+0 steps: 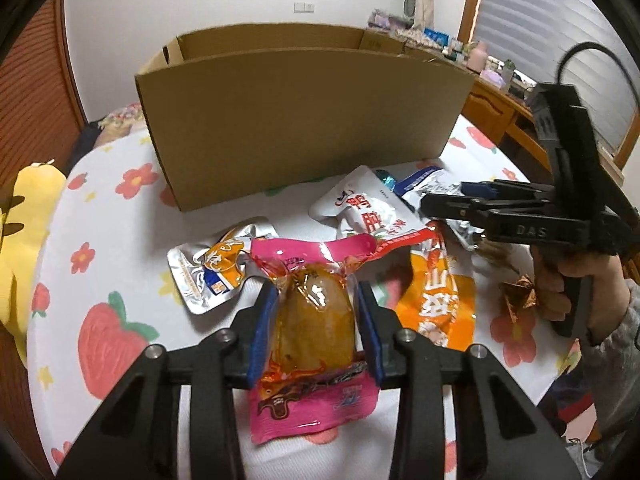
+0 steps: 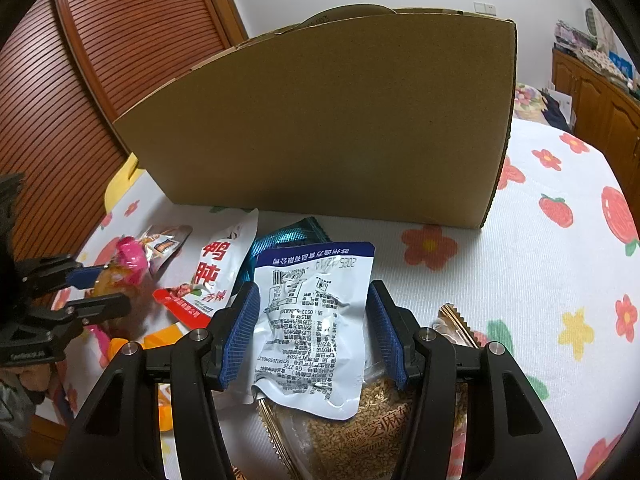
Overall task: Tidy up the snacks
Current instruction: 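Grasp the pink braised egg pack with the left tool while the right tool grasps a silver packet, then lift both packs over the box and open both tools to drop them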
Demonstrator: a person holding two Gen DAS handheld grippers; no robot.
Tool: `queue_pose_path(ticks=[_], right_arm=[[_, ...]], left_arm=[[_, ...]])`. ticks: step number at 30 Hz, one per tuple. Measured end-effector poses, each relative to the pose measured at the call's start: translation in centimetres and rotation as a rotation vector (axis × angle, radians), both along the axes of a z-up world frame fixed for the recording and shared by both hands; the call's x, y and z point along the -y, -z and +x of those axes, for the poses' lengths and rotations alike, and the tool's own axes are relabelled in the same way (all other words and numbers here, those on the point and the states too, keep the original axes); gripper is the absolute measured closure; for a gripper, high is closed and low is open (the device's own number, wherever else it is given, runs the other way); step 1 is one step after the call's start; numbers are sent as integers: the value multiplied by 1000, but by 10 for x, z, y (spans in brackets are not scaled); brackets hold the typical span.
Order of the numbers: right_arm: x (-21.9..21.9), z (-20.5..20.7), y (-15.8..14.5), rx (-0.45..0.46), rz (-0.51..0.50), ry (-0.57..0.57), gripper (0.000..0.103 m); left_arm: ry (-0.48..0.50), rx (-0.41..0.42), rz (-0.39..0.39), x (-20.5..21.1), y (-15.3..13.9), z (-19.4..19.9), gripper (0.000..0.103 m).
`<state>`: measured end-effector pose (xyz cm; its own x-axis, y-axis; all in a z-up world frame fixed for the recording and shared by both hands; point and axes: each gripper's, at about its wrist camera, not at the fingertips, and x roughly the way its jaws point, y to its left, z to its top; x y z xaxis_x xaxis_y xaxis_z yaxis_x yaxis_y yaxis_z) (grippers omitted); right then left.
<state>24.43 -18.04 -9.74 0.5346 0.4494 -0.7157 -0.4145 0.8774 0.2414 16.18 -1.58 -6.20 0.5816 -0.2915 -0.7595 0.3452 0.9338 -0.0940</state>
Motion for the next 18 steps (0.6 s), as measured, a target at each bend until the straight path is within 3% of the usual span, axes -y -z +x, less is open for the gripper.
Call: queue_pose_path(ticks=[5, 7, 14, 18], right_arm=[[-1, 0, 0, 1, 0, 0, 47], [0, -1, -1, 2, 2, 9, 57], [7, -10, -17, 42, 12, 28, 70], [6, -20, -30, 83, 3, 18, 86]], left_arm=[[-11, 10, -34, -6, -2, -9, 66], [-17, 12, -46, -9, -3, -12, 65], [-28, 13, -53, -11, -2, -17, 65], [-32, 19, -62, -12, -4, -16, 65]])
